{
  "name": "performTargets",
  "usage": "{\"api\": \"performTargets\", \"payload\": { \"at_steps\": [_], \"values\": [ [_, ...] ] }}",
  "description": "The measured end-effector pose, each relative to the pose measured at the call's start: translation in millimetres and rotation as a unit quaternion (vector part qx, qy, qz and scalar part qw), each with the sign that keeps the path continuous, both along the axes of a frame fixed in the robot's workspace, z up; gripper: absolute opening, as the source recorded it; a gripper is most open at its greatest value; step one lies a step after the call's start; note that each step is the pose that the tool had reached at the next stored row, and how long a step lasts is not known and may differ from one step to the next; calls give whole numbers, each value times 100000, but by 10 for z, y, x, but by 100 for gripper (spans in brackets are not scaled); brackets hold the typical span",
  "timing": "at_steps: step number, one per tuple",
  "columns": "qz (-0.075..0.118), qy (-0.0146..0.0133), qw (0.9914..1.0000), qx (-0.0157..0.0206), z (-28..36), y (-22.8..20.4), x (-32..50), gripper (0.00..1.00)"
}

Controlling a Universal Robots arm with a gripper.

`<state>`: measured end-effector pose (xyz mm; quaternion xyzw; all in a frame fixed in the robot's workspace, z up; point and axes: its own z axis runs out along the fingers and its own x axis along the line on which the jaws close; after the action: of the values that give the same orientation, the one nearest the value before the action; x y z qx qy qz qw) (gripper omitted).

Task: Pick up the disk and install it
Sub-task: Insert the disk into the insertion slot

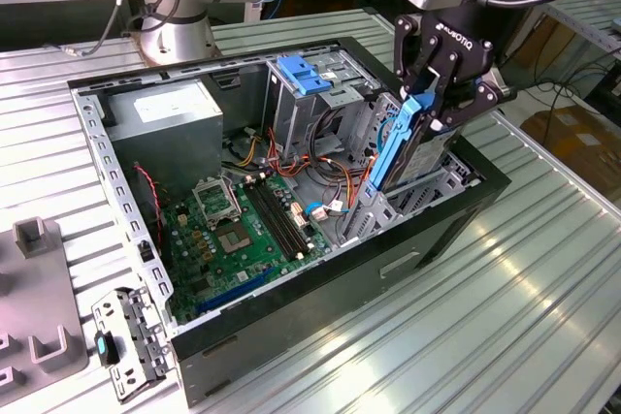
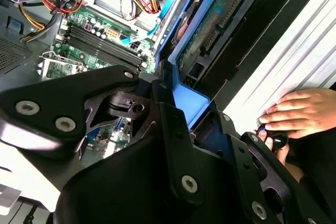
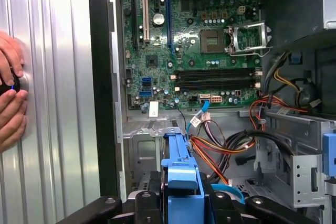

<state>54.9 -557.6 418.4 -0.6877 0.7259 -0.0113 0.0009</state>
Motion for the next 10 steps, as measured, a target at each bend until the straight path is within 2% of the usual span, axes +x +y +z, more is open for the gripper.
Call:
{"api": "performTargets", "payload": {
  "at_steps": [3,10],
  "values": [
    [0,1,100000,4,-20,0,0,37],
    [1,1,100000,-7,-23,0,0,37]
  ]
}}
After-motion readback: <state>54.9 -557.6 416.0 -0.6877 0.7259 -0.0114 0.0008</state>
